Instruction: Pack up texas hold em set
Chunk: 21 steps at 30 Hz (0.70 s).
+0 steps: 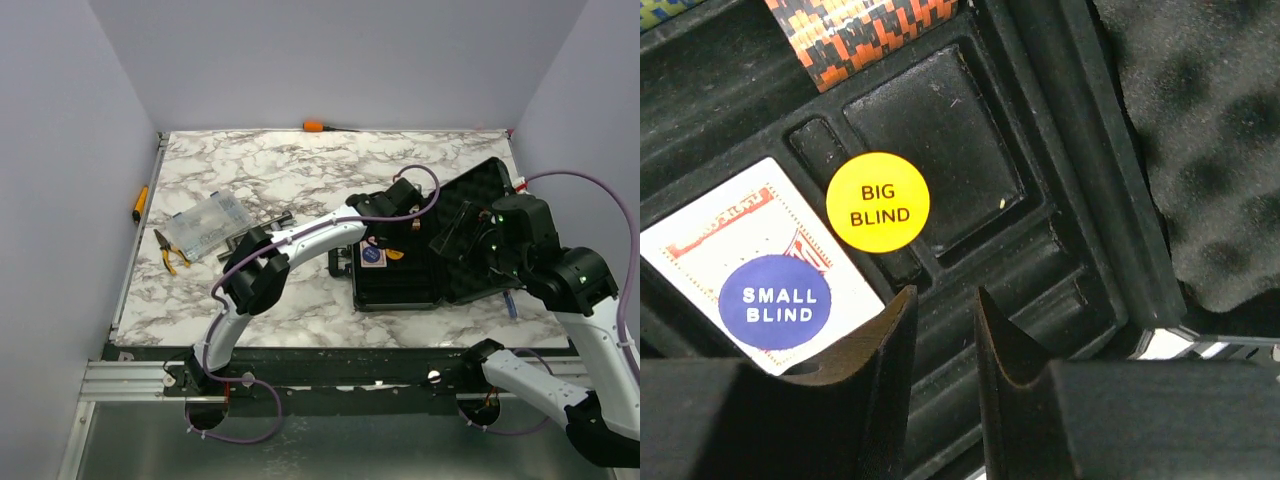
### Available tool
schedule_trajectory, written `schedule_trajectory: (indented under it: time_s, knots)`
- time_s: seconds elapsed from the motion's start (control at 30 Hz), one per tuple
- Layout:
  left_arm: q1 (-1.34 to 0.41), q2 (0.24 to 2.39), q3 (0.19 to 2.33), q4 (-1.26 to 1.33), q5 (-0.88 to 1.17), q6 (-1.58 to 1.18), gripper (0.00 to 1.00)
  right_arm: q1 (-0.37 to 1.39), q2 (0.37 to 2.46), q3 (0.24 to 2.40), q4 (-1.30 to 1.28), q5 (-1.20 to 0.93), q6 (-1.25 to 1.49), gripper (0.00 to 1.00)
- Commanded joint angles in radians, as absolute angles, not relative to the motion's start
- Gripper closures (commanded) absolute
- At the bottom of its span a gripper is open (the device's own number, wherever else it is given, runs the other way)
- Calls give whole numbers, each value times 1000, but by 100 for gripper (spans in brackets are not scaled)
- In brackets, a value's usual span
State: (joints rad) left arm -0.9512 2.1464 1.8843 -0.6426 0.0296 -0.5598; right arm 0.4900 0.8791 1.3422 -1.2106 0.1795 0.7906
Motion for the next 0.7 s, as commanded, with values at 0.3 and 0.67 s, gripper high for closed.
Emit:
schedule_trajectory:
  time_s: [0.3, 0.67]
  knots:
    - [-931, 2274, 1958, -706, 43, -599, 72, 495, 843, 1398, -1337, 229, 813, 4]
    - [-933, 2396, 2094, -706, 109, -591, 72, 495, 845, 1380, -1354, 202, 810, 4]
